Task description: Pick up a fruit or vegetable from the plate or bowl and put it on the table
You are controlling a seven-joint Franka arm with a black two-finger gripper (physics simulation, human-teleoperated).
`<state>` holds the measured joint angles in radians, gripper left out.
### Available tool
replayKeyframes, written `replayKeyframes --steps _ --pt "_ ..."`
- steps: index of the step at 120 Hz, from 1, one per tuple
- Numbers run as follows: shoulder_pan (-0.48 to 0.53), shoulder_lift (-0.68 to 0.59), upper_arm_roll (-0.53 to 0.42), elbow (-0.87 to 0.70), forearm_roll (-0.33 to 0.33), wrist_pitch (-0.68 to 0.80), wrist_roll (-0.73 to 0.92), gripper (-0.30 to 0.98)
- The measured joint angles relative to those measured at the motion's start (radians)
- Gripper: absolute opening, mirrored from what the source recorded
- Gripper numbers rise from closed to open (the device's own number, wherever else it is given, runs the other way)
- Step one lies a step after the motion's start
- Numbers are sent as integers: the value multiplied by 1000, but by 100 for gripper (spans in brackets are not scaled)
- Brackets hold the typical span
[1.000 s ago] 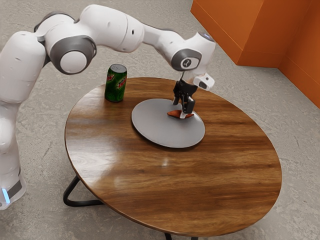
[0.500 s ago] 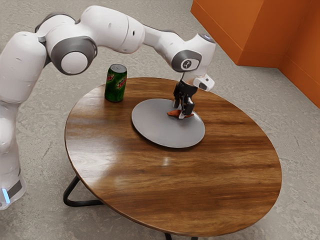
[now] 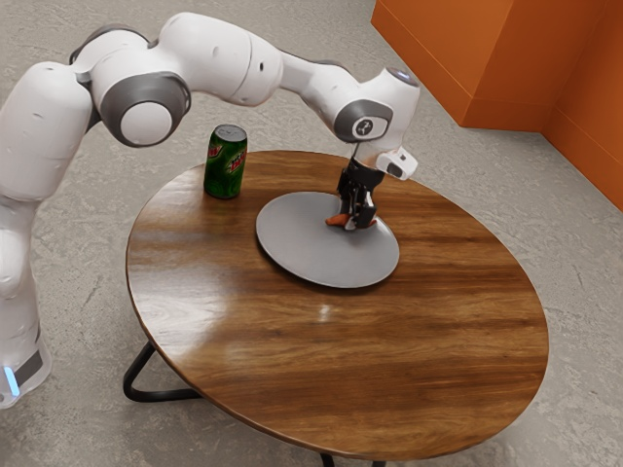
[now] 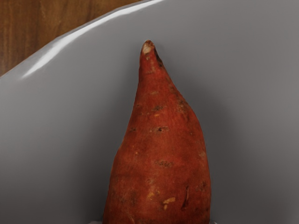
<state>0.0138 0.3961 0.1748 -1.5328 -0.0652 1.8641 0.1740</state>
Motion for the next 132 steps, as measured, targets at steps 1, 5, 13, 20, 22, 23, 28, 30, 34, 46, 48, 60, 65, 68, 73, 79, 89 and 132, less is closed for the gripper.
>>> replayKeyframes --steps 1,5,13,20,22,23,28,30,34,46,48,60,65,68,73,79,89,132 --pt "0 0 0 0 0 0 0 21" --pt "0 1 0 0 1 0 0 20" --pt "0 2 0 0 1 0 -1 17" --pt "0 2 0 0 2 1 -1 15" --pt "0 2 0 0 3 1 -1 15" --pt "0 2 0 0 3 1 -1 15" --pt "0 2 0 0 3 1 -2 15" --pt "0 2 -1 0 4 1 -2 15" --pt "0 1 -1 0 4 1 -2 15" --pt "-1 -2 -1 1 6 0 -2 15" --pt "-1 -3 -2 2 6 0 -2 15" --pt "-2 -9 -3 8 8 -1 -2 15" --pt "-3 -13 -4 9 9 -1 -2 15" --pt "-3 -15 -5 10 10 -1 -2 15" --pt "-3 -20 -5 10 10 -2 -2 15" --pt "-4 -25 -7 11 11 -2 -2 15" --pt "-8 -31 -10 13 11 -2 -2 15" --pt "-14 -21 -106 77 19 -1 -6 14"
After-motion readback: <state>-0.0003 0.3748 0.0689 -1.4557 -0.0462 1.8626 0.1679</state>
